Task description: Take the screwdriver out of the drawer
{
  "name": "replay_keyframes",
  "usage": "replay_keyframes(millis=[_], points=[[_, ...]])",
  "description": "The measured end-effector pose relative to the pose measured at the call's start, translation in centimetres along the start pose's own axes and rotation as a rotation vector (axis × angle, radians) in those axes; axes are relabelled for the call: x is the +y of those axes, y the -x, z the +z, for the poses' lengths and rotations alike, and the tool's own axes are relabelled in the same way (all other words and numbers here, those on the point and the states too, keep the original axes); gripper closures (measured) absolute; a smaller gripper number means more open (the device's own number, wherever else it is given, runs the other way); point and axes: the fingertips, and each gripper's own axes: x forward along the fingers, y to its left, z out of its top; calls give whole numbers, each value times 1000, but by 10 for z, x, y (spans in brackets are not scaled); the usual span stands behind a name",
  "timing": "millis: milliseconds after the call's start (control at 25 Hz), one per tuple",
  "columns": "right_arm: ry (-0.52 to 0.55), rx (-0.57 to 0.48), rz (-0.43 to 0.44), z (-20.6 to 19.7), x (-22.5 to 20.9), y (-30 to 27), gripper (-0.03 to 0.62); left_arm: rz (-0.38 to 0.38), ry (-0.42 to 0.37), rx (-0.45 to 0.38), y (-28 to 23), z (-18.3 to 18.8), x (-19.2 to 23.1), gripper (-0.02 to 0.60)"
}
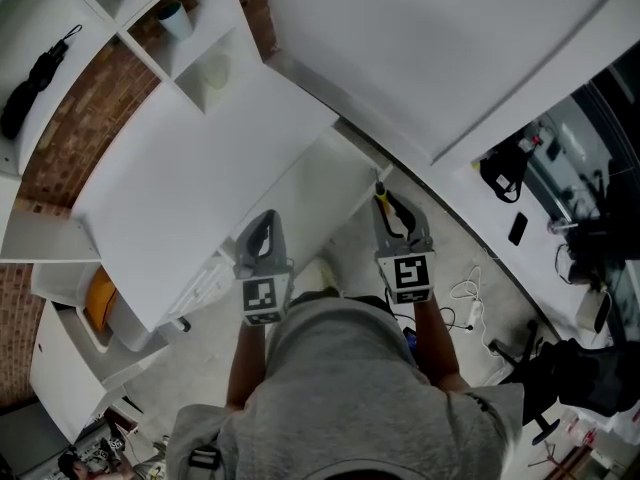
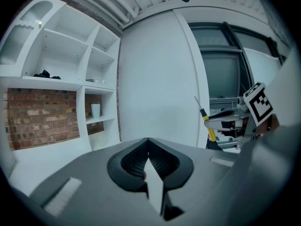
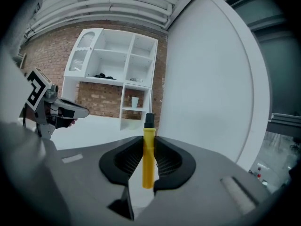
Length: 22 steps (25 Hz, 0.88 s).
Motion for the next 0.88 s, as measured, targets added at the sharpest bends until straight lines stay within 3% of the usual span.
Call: replay_keyframes(millis=[880], points=[[23, 12, 12, -21, 3, 25, 517, -2, -24, 3, 15, -2, -17, 569]])
